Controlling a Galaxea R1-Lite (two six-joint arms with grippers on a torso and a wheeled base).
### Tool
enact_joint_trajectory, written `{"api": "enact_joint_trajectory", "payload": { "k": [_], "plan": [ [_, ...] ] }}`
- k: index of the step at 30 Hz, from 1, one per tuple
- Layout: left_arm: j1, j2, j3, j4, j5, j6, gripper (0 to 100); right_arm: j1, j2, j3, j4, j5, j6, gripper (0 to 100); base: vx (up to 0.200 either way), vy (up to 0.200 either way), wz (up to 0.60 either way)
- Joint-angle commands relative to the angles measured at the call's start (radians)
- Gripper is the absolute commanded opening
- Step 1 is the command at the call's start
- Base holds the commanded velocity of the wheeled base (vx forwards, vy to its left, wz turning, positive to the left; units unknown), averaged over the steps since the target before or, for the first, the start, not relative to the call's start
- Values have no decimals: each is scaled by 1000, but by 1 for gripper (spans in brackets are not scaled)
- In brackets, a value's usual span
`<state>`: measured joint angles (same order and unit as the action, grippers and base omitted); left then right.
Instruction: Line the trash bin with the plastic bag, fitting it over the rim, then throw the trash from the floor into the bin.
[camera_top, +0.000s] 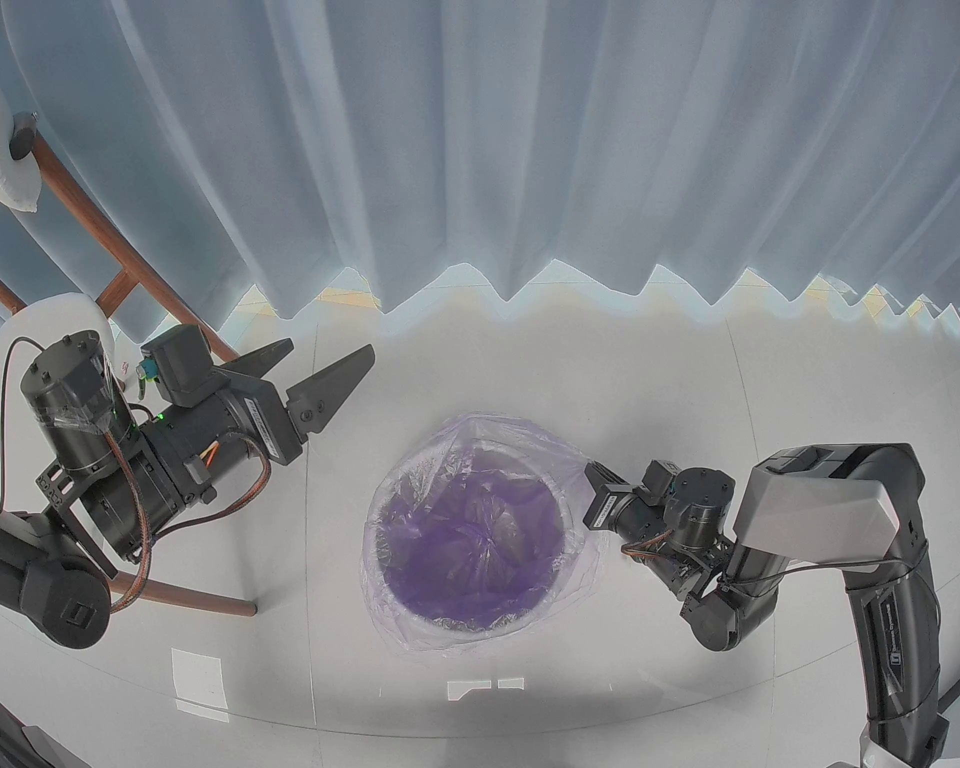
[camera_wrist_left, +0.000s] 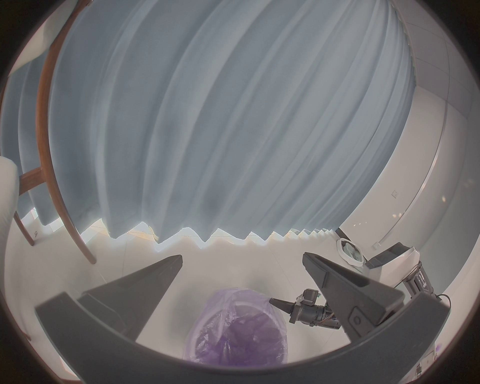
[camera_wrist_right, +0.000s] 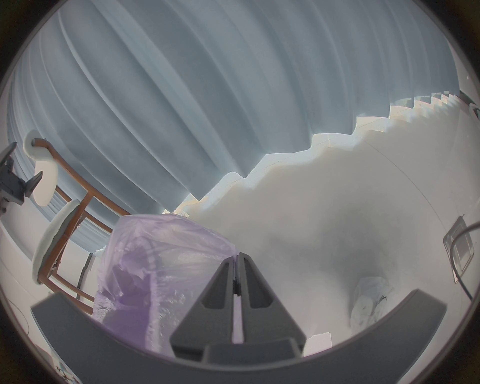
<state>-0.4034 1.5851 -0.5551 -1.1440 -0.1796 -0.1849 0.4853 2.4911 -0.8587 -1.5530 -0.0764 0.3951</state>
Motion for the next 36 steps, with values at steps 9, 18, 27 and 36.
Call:
{"api": "enact_joint_trajectory", "payload": {
  "k": [9, 18, 27, 36],
  "plan": [
    [0, -1, -5, -2, 2, -1, 100, -11, 22, 9, -18, 0, 30, 0, 0, 0, 0],
    [2, -2, -12, -2, -1, -1, 100, 27, -63, 73, -18, -3, 133, 100, 0, 0, 0],
    [2, -14, -9, -3, -3, -2, 100, 33, -225, 227, -16, -2, 142, 100, 0, 0, 0],
    [-8, -19, -3, -3, -1, -1, 100, 1, -173, 247, -16, 0, 130, 100, 0, 0, 0]
  ]
}}
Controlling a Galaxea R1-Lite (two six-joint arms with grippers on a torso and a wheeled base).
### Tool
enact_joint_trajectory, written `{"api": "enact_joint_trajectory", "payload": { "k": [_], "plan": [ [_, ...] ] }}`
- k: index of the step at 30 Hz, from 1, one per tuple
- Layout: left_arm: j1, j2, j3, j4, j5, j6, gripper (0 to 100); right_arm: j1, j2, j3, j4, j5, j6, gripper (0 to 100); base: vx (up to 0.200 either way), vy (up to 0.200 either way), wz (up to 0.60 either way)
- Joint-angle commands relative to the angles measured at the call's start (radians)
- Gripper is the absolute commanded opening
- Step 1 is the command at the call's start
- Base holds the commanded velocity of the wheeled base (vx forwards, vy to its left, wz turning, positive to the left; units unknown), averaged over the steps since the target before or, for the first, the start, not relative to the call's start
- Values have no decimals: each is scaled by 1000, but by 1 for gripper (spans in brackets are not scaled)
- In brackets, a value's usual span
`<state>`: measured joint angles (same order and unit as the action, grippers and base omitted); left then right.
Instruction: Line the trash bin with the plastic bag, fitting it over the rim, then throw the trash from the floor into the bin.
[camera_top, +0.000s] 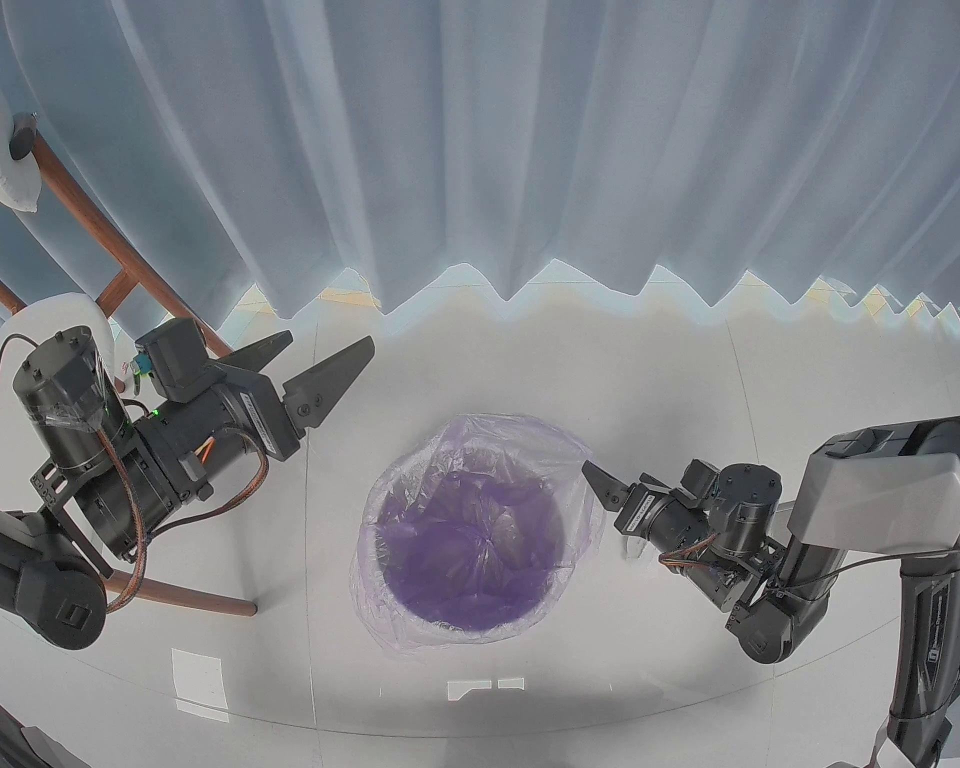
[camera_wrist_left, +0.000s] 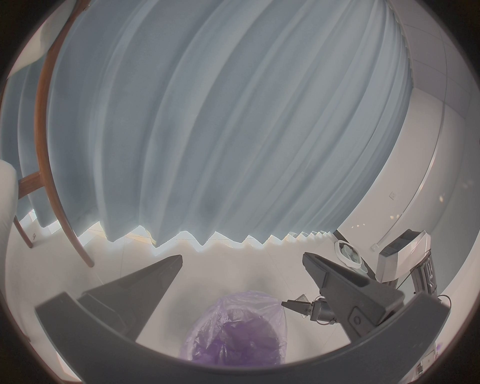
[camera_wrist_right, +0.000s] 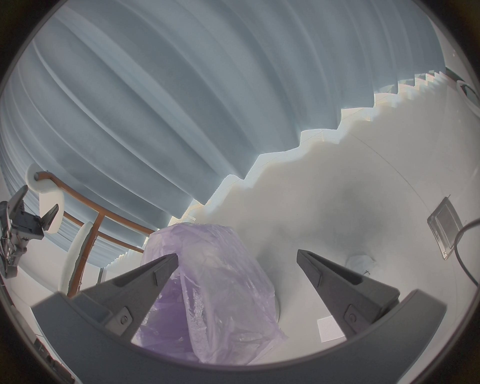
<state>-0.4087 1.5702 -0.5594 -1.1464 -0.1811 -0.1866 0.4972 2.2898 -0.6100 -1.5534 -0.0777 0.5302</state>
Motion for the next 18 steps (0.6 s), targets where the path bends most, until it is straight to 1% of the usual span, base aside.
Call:
{"api": "enact_joint_trajectory", "payload": {
  "k": [1, 5, 8, 10, 15, 16, 18],
  "plan": [
    [-2, -2, 1, -1, 0, -1, 100, -11, 34, -4, -16, 1, -7, 100, 0, 0, 0],
    [-2, -2, 6, -1, 0, 1, 100, -14, 115, -50, -17, -2, -10, 100, 0, 0, 0],
    [-5, -2, 9, -1, 0, 1, 100, -39, 180, -91, -17, -4, -9, 100, 0, 0, 0],
    [-10, -2, 10, -1, 0, 3, 100, -42, 206, -113, -17, -4, -7, 100, 0, 0, 0],
    [-35, -1, 22, -1, 2, 3, 100, -40, 238, -162, -16, -2, 97, 100, 0, 0, 0],
    [-35, -1, 22, -1, 2, 3, 100, -40, 235, -168, -16, 1, 149, 100, 0, 0, 0],
    [-33, -1, 22, -1, 2, 1, 100, -40, 229, -172, -16, 6, 192, 100, 0, 0, 0]
  ]
}}
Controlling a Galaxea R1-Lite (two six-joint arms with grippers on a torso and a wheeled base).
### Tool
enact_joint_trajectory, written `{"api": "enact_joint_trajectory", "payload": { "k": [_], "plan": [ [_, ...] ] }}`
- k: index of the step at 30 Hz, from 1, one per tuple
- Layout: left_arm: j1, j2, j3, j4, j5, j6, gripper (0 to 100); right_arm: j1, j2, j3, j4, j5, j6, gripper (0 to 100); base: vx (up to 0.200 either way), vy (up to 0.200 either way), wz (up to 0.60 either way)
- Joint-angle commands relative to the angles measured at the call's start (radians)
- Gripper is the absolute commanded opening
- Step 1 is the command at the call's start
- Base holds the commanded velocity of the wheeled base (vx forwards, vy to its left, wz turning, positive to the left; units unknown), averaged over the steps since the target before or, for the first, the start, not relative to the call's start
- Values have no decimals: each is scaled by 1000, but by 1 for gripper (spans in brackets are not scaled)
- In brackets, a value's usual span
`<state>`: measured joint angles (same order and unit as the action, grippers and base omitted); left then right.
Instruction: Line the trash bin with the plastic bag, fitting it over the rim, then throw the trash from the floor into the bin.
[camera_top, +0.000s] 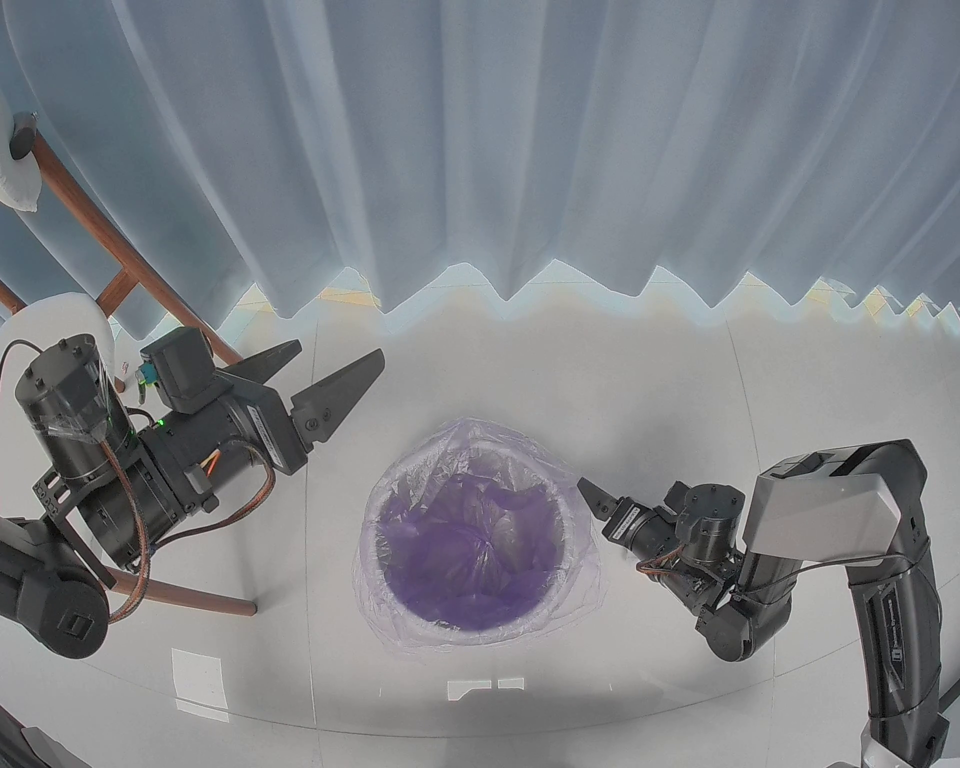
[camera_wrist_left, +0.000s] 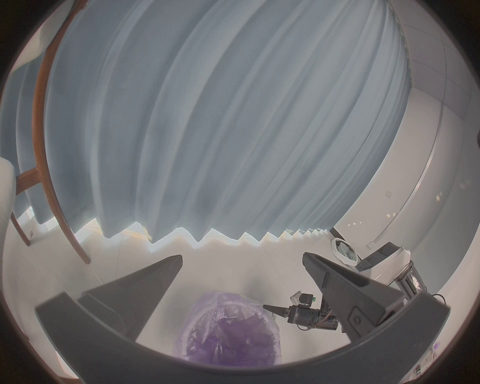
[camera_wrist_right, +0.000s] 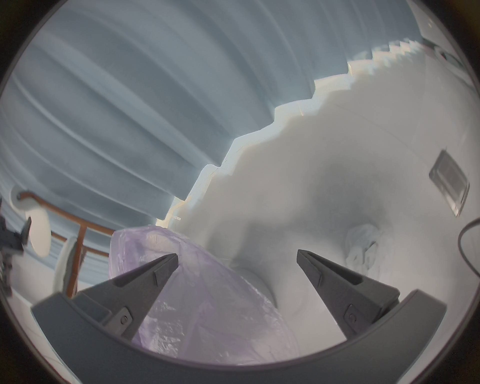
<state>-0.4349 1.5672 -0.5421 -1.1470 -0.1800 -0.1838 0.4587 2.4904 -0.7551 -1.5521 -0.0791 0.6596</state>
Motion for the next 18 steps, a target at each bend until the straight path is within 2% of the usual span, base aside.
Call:
{"api": "enact_joint_trajectory", "payload": {
  "k": [1, 2, 6, 7, 8, 11, 12, 13, 14, 15, 18],
  "plan": [
    [-7, 2, 5, 0, 1, -2, 100, -2, 25, -30, -19, 18, 92, 100, 0, 0, 0],
    [-7, 2, 5, 0, 1, -2, 100, -2, 22, -30, -19, 21, 101, 100, 0, 0, 0],
    [-8, 2, 7, 0, 4, -2, 100, 1, -36, -16, -19, 98, 307, 100, 0, 0, 0],
    [-8, 2, 7, 0, 4, -2, 100, 1, -38, -15, -19, 101, 313, 100, 0, 0, 0],
    [-8, 2, 7, 0, 4, -2, 100, 0, -64, -9, -19, 125, 387, 100, 0, 0, 0],
    [-8, 2, 7, 0, 4, -2, 100, -2, -87, -1, -19, 159, 482, 100, 0, 0, 0],
    [-8, 2, 7, 0, 4, -2, 100, -2, -87, -1, -19, 160, 486, 100, 0, 0, 0],
    [-8, 2, 7, 0, 4, -2, 100, -2, -99, 0, -19, 167, 545, 100, 0, 0, 0],
    [-8, 2, 7, 0, 4, -2, 100, -2, -102, -1, -19, 170, 554, 100, 0, 0, 0],
    [-8, 2, 8, 0, 4, -2, 100, -3, -113, 2, -17, 185, 603, 100, 0, 0, 0],
    [-8, 0, 8, 0, 4, -2, 100, -14, -119, 5, -19, 211, 638, 100, 0, 0, 0]
  ]
}}
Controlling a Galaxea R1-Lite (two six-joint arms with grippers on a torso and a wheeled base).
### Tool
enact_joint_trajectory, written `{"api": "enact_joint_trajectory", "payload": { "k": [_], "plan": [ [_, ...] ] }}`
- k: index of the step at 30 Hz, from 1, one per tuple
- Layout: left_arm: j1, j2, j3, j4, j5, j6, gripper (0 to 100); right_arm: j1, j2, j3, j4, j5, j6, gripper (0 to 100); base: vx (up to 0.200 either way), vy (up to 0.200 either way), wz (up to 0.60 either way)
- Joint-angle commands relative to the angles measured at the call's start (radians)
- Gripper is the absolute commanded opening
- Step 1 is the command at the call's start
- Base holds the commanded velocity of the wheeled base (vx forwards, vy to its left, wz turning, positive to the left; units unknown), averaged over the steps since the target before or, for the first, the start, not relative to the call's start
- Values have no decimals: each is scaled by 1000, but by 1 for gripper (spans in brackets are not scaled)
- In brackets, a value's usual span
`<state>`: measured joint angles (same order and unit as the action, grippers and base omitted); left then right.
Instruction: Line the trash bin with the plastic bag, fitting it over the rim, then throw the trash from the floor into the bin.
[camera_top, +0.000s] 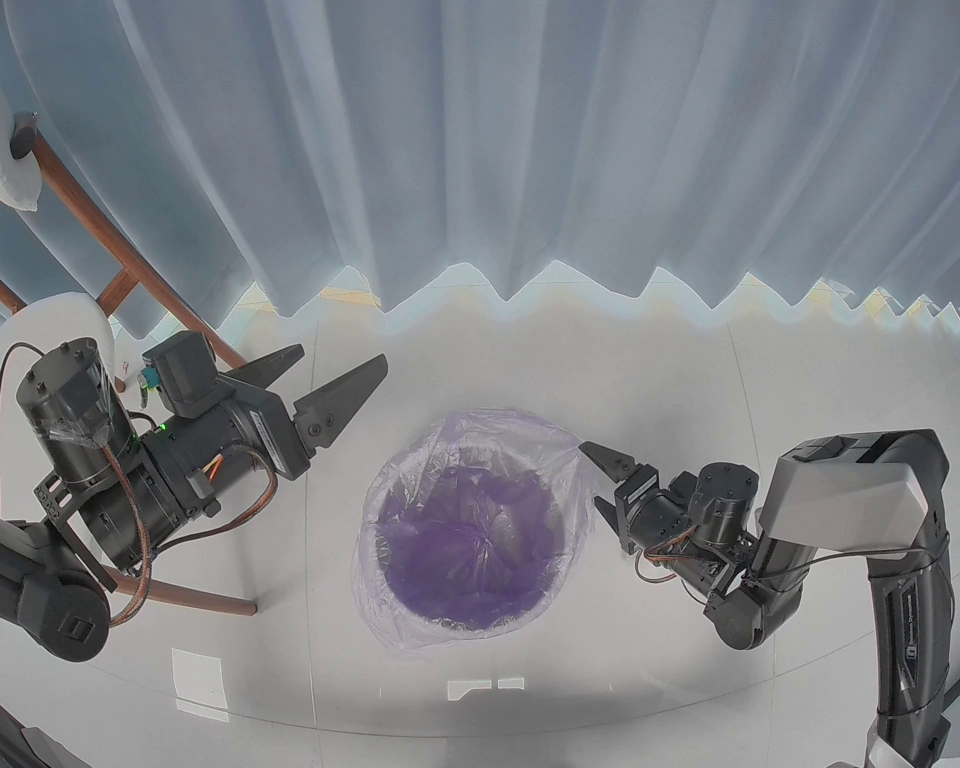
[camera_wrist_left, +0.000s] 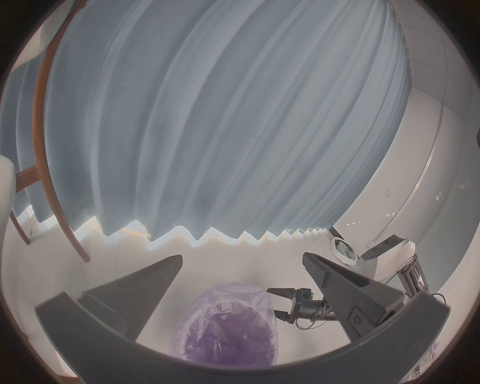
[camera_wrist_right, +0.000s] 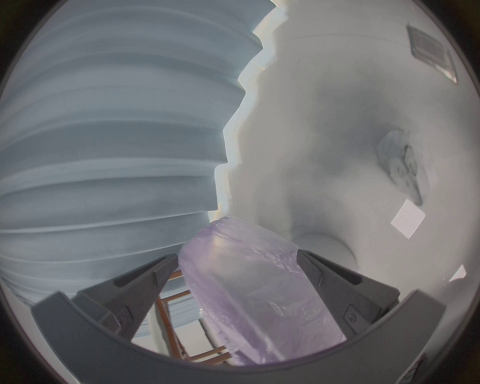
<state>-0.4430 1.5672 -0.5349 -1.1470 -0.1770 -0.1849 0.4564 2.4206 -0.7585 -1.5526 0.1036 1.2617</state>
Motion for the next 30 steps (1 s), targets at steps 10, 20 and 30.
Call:
{"api": "enact_joint_trajectory", "payload": {
  "k": [10, 20, 30],
  "plan": [
    [0, -1, 3, 0, 1, 1, 100, -44, -14, 1, -17, 30, 27, 100, 0, 0, 0],
    [-6, -3, 3, 0, 2, 1, 100, -58, 74, -41, -17, 21, -85, 100, 0, 0, 0],
    [-6, -18, -7, -2, 2, 1, 100, -68, 106, -30, -17, 21, -188, 100, 0, 0, 0]
  ]
}}
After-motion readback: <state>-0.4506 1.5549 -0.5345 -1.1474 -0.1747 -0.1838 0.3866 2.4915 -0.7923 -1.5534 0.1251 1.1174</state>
